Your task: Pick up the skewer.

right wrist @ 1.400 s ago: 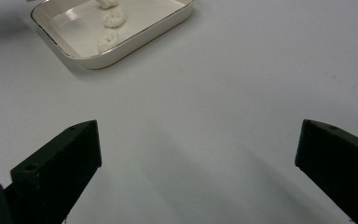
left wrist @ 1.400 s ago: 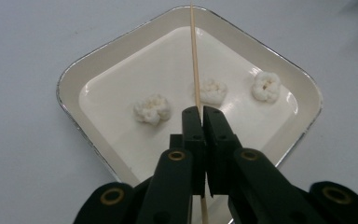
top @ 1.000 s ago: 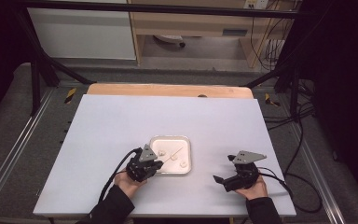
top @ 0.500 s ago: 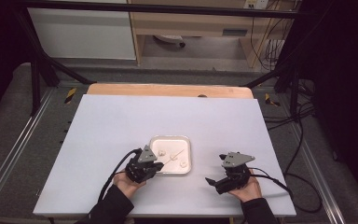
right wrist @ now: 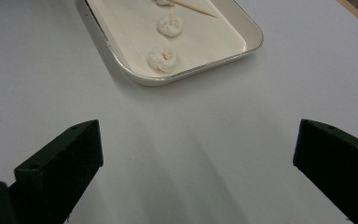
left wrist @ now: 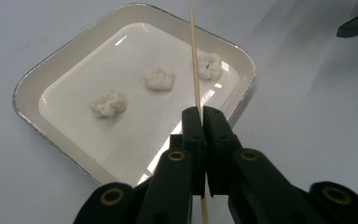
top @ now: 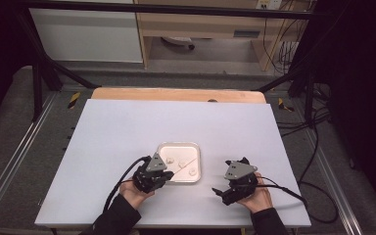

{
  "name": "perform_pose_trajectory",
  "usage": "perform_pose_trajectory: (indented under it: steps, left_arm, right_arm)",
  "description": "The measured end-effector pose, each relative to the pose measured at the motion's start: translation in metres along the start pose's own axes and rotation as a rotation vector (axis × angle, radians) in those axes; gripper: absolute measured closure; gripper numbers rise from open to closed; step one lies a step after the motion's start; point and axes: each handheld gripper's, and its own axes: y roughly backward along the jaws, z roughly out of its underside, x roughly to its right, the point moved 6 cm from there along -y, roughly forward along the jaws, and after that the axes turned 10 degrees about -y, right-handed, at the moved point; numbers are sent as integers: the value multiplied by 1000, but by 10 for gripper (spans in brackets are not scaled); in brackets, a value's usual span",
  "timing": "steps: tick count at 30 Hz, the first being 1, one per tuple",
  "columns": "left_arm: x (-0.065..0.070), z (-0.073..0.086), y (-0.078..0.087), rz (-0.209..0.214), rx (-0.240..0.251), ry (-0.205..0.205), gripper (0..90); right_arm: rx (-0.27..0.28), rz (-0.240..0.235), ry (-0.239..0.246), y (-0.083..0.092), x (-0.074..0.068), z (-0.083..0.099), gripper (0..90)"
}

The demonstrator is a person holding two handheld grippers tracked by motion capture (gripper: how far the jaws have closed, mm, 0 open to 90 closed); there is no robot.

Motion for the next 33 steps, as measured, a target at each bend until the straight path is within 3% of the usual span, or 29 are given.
perform_pose_trajectory:
  steps: [3,21,22,33]
  left_arm:
    - [1,-2,0,5,-3,-3,882]
    - [13,-15,-6,49,-32,-63,883]
    - [14,-16,-7,53,-34,-67,883]
    - [21,-27,-14,76,-53,-109,883]
  right_arm:
    - [-16,15,56,-2,-5,-5,20]
    - [-50,88,222,-4,-18,-20,64]
    - [-48,97,249,-4,-19,-22,80]
    - [-64,114,367,-7,-26,-27,196]
